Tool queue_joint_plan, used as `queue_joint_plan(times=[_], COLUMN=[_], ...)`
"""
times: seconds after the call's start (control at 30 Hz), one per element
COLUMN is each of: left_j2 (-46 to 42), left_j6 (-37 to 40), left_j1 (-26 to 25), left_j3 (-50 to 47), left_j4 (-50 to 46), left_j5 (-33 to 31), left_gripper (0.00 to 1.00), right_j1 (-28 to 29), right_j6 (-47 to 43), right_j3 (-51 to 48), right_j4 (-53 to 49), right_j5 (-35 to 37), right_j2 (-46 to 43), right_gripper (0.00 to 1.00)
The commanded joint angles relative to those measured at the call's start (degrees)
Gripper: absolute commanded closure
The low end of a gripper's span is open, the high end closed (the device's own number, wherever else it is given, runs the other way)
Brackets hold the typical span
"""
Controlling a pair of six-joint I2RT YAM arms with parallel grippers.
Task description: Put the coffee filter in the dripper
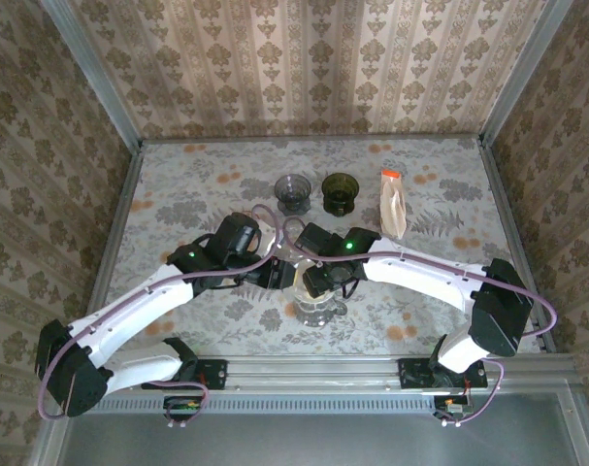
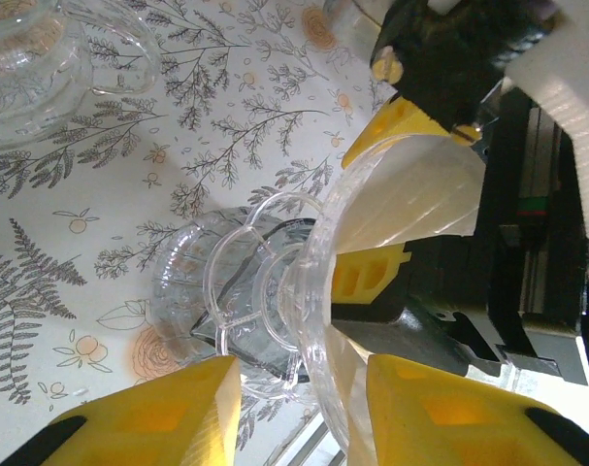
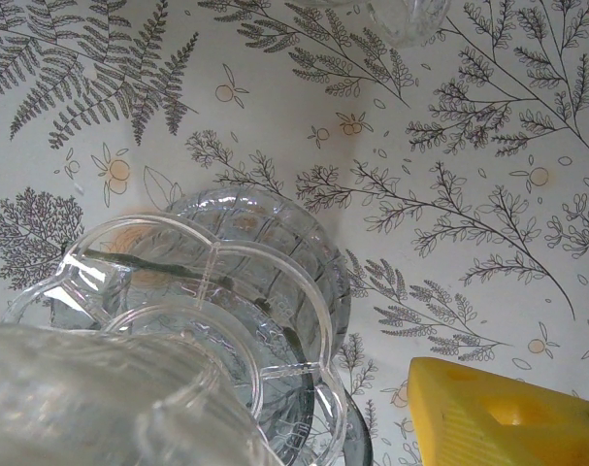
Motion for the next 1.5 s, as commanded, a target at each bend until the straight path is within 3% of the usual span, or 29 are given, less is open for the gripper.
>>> queue_joint_plan(times=[0.0,0.13,0.7,1.17,1.47], left_j2=[-0.8,-1.8,-2.0,-2.5,-2.7], left_j6=[-0.8,-1.0,-2.1,-2.4,-2.3], left_j1=[0.2,0.2,-0.4,-0.5,-0.5], left_j3=[-0.6,-0.5,-2.0,-1.9,-2.0], left_j4=[0.6,0.2,0.7,0.6,0.8], left_j5=[1.1,0.6,0.6,0.3,0.0], left_gripper=[0.60,0.58,0.77,0.77,0.77], right_j1=[0.4,0.5,0.8,0.8,0.8], right_j6=[0.9,1.1,2.1,1.5,2.6], right_j3=[-1.3,-1.4,-2.3,-2.7,-3.0], right_j4=[-0.3,-0.2,0.7,4.9,1.7], right_j5=[1.2,1.2,1.4,2.8,5.9], right_j2=[0.5,0.4,0.1,-7.0,-13.1], right_gripper=[0.39,0.39,0.39,0.34,0.33])
